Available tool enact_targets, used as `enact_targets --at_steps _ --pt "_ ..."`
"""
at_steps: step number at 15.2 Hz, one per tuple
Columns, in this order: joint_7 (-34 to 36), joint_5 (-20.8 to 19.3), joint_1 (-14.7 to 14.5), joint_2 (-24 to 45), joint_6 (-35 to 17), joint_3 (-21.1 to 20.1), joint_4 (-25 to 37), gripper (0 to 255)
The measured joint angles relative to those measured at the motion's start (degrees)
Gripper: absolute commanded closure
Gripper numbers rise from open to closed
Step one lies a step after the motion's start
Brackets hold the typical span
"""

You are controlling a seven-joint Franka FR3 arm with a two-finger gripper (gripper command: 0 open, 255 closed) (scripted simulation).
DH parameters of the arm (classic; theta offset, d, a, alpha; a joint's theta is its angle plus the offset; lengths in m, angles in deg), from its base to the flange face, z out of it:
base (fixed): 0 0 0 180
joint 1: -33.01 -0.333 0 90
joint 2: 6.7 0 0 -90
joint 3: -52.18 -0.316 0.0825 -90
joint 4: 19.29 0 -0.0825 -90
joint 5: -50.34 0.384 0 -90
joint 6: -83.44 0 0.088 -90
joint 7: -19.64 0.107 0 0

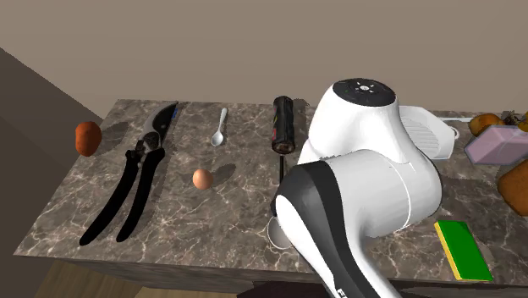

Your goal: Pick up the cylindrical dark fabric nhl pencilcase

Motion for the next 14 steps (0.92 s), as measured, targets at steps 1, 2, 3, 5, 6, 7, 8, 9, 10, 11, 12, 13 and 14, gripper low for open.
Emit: enact_targets --at_steps 1,2,3,5,6,7,8,9,10,11,12,13,14 --pt "0.0 0.0 0.0 0.0 0.0 0.0 0.0 0" --pt "0.21 0.0 0.1 0.92 -0.63 -0.1 0.37 0" --pt "0.32 -0.16 0.34 2.58 -1.61 -0.04 1.14 0" --pt "0.76 -0.48 0.88 6.45 -3.46 0.03 3.43 0" --pt "0.83 -0.71 1.19 8.4 -4.52 0.19 4.43 0" --pt "1.04 -0.93 1.49 10.27 -5.33 0.29 5.63 0" --pt "1.38 -1.05 1.74 12.36 -6.31 0.28 6.9 0" --pt "1.95 -1.12 1.9 14.8 -7.04 0.12 8.8 0" --pt "2.11 -1.33 2.19 16.66 -8.25 0.24 9.56 0" --pt "2.3 -1.54 2.49 19.28 -9.12 0.37 11.48 0" --pt "2.61 -1.72 2.74 21.42 -9.5 0.47 13.35 0" --pt "2.96 -1.89 2.96 23.33 -10.26 0.51 14.65 0" --pt "3.44 -2.02 3.12 25.42 -10.63 0.49 16.54 0"
